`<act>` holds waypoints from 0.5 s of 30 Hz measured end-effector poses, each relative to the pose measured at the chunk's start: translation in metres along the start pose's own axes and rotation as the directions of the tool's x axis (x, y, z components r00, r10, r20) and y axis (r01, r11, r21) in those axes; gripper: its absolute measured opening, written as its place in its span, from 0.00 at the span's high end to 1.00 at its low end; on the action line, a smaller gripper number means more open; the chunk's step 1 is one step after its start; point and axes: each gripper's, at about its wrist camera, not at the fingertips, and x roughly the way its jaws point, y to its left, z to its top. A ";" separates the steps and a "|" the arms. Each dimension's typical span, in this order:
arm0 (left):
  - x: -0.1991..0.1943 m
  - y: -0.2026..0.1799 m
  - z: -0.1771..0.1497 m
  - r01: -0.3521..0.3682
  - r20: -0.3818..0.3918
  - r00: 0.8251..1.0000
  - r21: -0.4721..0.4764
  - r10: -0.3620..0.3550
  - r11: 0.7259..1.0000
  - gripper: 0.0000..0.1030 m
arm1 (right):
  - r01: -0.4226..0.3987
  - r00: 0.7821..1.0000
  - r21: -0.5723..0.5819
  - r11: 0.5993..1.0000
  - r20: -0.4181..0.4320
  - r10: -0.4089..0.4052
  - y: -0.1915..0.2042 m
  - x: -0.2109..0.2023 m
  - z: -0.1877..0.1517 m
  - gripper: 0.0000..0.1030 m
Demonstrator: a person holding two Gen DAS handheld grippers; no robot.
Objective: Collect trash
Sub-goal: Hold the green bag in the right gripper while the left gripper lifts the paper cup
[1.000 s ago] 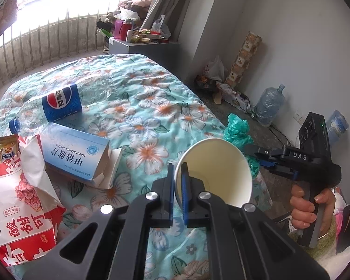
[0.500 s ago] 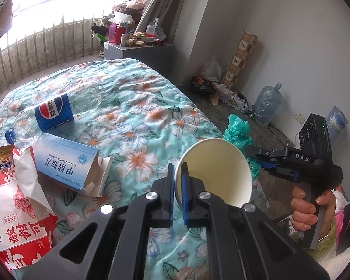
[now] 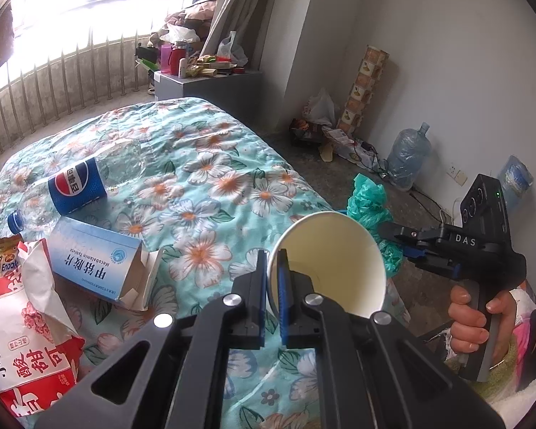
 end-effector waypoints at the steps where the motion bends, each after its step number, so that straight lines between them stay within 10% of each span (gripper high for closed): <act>1: -0.001 -0.001 0.000 -0.001 0.001 1.000 0.002 0.001 1.000 0.95 | -0.002 1.000 0.000 1.000 0.002 0.002 -0.001 -0.001 0.000 0.66; 15: 0.011 -0.024 0.013 0.003 0.003 1.000 0.054 -0.003 0.999 0.95 | -0.013 0.997 0.043 0.999 0.079 0.010 -0.021 -0.031 0.008 0.66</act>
